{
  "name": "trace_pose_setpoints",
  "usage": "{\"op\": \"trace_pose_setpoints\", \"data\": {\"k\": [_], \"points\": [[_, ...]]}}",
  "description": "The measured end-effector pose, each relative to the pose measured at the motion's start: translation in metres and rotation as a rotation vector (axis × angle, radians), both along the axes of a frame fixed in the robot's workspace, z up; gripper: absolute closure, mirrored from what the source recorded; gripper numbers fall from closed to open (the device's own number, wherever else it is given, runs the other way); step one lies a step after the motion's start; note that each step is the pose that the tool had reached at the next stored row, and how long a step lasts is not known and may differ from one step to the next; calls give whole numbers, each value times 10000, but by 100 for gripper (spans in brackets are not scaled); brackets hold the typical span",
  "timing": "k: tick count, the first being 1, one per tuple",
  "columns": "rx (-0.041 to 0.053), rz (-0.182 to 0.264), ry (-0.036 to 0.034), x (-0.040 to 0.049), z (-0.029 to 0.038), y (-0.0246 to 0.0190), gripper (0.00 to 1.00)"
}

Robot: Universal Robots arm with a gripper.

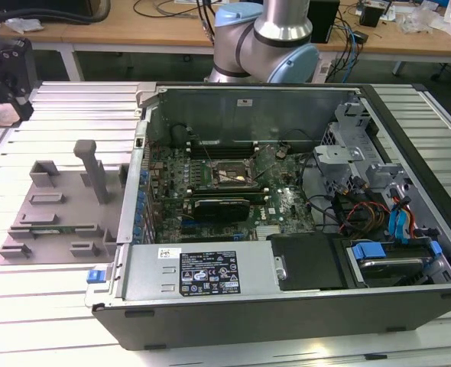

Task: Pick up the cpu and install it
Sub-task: 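Pick up the cpu and move it towards the insertion slot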

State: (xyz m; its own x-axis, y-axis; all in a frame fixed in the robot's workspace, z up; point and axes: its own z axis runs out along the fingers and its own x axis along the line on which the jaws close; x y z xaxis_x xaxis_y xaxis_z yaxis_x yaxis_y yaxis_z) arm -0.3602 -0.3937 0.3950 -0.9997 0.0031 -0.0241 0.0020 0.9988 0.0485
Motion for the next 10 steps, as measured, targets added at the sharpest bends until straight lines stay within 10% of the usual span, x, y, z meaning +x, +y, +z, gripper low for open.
{"op": "trace_pose_setpoints", "data": {"k": [10], "points": [[0,0,0,182,0,0,45]]}}
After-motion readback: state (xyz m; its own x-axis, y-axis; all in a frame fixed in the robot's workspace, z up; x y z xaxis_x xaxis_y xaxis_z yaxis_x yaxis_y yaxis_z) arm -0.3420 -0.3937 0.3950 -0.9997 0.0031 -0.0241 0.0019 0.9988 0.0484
